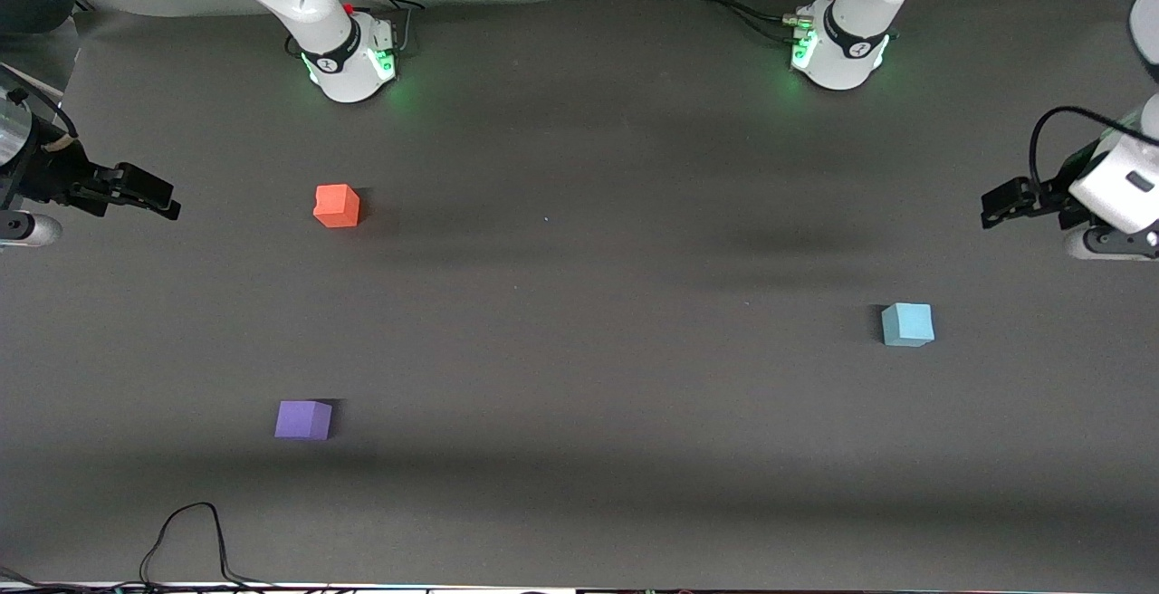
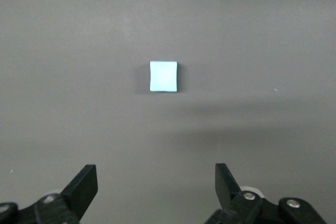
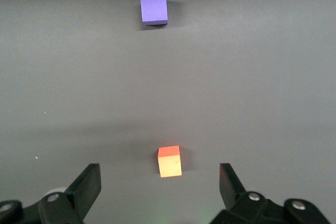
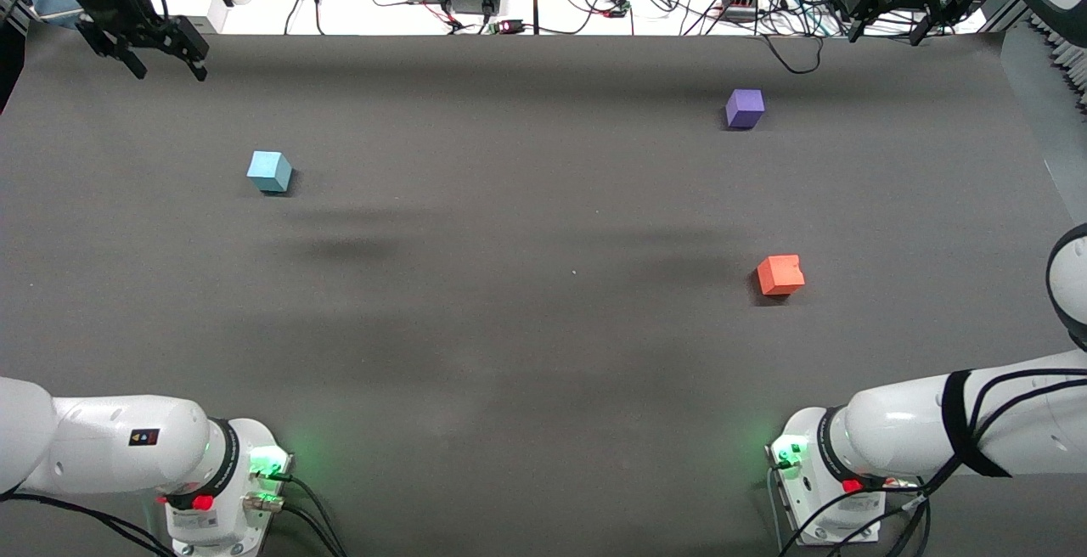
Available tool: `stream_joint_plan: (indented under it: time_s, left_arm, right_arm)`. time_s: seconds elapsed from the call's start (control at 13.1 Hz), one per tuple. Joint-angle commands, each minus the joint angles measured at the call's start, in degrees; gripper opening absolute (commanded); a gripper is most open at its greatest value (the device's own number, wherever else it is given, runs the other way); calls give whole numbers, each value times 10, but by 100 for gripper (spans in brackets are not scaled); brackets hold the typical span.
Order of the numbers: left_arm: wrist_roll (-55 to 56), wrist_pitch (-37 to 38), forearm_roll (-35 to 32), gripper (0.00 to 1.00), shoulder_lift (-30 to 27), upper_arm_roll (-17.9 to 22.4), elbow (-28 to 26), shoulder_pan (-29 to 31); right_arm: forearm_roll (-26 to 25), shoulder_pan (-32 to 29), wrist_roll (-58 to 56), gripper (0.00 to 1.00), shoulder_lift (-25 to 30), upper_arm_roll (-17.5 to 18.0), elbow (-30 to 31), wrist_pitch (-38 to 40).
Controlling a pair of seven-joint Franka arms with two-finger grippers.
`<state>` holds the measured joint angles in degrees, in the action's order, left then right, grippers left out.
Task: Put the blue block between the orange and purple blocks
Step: 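Reach the left gripper down to the light blue block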
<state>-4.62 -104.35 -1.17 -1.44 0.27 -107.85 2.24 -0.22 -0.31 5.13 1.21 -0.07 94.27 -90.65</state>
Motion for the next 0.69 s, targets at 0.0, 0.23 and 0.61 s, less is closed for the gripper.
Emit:
stream_joint_plan:
  time_s: [0.0, 0.23, 0.61]
  left_arm:
    - [-22, -86, -2, 100, -6, 2, -75, 11]
    - [-22, -185, -2, 100, 48, 2, -109, 7]
    - [-22, -322, -2, 100, 151, 1, -128, 4]
  right_arm:
    - [0, 4, -4, 100, 3, -4, -3, -6]
    - [0, 4, -3, 100, 3, -4, -3, -8]
    - [0, 1, 0, 100, 1, -5, -4, -10]
